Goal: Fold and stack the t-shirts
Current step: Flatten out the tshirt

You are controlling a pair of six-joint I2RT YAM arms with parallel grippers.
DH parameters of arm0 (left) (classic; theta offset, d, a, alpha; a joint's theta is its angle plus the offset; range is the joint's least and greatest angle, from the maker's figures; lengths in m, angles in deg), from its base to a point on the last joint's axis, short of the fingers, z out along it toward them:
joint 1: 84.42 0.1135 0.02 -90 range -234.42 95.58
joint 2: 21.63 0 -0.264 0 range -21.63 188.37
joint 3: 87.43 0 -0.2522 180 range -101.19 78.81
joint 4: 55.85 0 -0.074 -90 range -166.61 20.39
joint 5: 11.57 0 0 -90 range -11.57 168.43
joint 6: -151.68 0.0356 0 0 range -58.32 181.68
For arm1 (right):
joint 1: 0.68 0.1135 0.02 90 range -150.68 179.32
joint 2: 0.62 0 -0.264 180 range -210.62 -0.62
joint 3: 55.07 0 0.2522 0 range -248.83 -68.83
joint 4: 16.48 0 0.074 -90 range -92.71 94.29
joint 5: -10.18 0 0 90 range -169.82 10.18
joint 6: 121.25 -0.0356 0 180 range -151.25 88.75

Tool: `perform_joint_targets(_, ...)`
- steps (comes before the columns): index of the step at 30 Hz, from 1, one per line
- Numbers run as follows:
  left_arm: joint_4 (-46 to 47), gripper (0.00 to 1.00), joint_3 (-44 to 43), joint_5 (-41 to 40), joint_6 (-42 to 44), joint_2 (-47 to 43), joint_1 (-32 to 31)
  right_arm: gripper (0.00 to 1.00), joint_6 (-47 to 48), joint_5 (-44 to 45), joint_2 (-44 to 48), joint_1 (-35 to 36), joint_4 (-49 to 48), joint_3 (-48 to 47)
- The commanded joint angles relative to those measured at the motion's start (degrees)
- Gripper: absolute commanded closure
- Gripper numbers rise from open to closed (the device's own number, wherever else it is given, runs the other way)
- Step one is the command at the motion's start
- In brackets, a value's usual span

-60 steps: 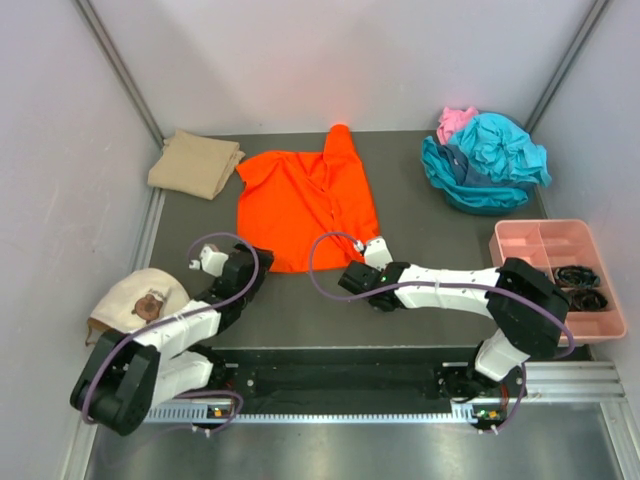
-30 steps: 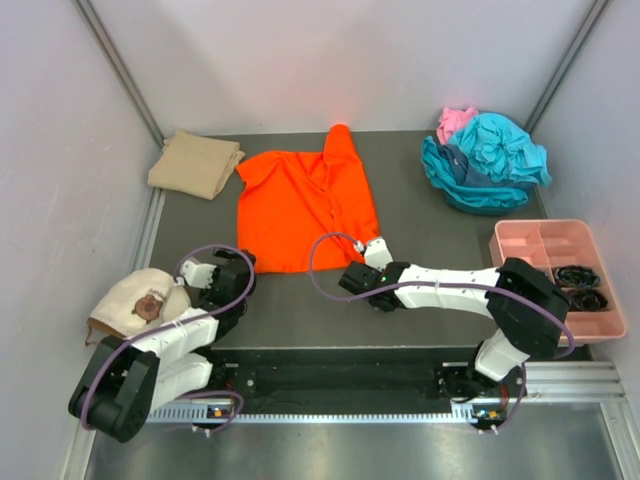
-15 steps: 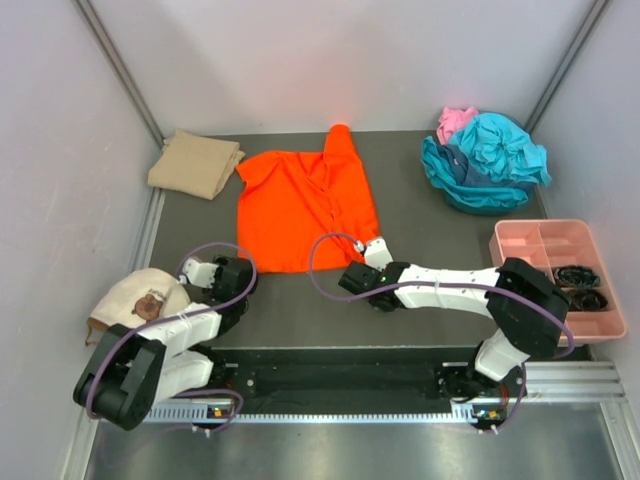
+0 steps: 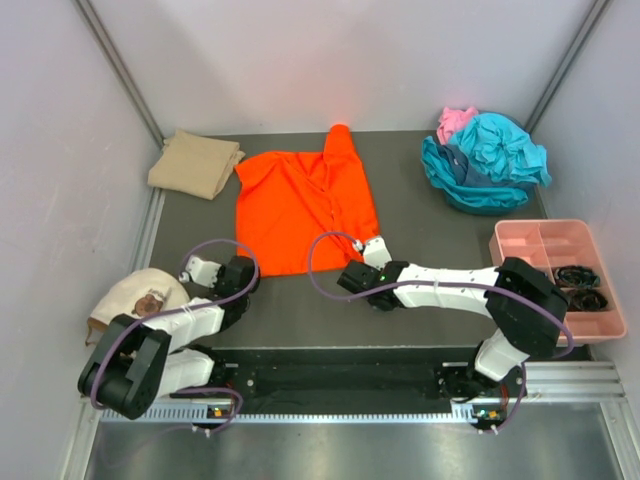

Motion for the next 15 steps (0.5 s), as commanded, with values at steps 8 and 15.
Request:
perform_joint_targets(8, -14.68, 1.00, -10.20, 0.28, 9.23, -2.96, 0.33, 1.00, -0.78, 1.10, 0.76, -0.31, 0.19, -2.55)
perform_joint_targets(15, -21.19, 1.00, -21.81, -2.53, 23.57, -3.67, 0.42, 1.00, -1.75, 3.55, 6.73, -0.92, 2.91, -3.60)
